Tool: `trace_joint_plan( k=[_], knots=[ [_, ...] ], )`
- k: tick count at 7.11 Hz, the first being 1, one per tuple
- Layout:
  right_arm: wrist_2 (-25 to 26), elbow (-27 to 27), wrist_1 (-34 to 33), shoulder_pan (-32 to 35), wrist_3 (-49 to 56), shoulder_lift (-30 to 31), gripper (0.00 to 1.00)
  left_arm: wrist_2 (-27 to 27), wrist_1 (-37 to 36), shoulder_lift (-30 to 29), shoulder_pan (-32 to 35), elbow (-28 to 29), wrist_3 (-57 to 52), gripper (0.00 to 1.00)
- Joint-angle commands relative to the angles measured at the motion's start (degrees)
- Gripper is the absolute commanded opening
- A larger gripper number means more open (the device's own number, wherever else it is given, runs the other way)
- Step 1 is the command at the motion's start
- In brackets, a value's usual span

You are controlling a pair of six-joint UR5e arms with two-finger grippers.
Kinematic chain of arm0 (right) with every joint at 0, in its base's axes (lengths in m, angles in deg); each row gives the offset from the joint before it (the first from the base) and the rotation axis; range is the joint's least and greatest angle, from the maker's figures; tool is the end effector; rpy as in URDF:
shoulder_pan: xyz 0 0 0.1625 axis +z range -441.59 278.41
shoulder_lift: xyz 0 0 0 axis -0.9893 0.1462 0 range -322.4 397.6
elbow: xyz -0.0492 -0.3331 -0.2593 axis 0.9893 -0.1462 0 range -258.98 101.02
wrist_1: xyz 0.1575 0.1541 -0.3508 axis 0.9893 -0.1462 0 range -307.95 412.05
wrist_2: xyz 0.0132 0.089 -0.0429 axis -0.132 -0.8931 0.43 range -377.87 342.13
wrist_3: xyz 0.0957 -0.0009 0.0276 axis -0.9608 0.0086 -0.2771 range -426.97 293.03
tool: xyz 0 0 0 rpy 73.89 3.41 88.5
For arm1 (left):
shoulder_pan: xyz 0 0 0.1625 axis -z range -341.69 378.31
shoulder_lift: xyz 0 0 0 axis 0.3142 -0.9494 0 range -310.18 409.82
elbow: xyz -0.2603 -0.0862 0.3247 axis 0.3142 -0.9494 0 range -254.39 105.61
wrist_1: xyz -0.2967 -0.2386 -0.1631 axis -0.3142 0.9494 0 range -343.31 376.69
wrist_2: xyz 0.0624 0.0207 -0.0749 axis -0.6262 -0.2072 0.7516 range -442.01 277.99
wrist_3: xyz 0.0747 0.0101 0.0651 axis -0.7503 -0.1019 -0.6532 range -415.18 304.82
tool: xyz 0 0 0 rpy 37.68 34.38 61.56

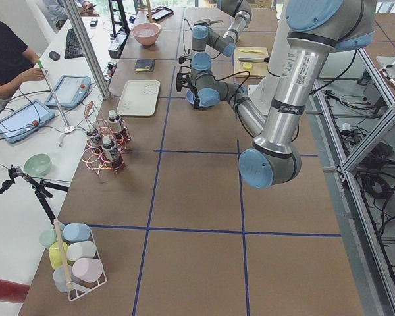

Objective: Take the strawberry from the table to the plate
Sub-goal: 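Lower the strawberry onto the plate and open the right gripper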

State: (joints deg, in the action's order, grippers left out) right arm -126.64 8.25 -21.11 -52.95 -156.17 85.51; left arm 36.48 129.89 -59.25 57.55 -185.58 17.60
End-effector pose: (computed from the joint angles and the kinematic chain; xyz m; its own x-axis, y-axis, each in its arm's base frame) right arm -0.5852 -0.4351 0.1991 0.4917 0.2536 0.8330 -0.2127 0.9626 -0.1676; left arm 0.3802 -0.4213 0.2608 0.3974 0.0114 -0.9176 0.1129 0.9917 0.0612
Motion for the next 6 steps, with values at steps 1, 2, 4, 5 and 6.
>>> trace_joint_plan(
  k=[1,2,4,5,6],
  knots=[
    [0.0,-1.1,-4.4,-1.6,0.7,-1.6,0.00,0.0,0.0,-0.3,-0.1,0.0,0.2,1.00],
    [0.0,-1.0,-7.3,-1.9,1.0,-1.9,0.00,0.0,0.0,-0.3,-0.1,0.0,0.2,1.00],
    [0.1,-1.8,-8.7,-2.6,1.8,-2.2,0.00,0.0,0.0,-0.4,-0.1,0.0,0.3,1.00],
    [0.1,-2.5,-8.7,-2.6,2.8,-2.3,0.00,0.0,0.0,-0.4,-0.1,0.0,0.3,1.00],
    [0.1,-2.8,-8.7,-2.6,3.1,-2.2,0.00,0.0,0.0,-0.4,-0.1,0.0,0.3,1.00]
  ],
)
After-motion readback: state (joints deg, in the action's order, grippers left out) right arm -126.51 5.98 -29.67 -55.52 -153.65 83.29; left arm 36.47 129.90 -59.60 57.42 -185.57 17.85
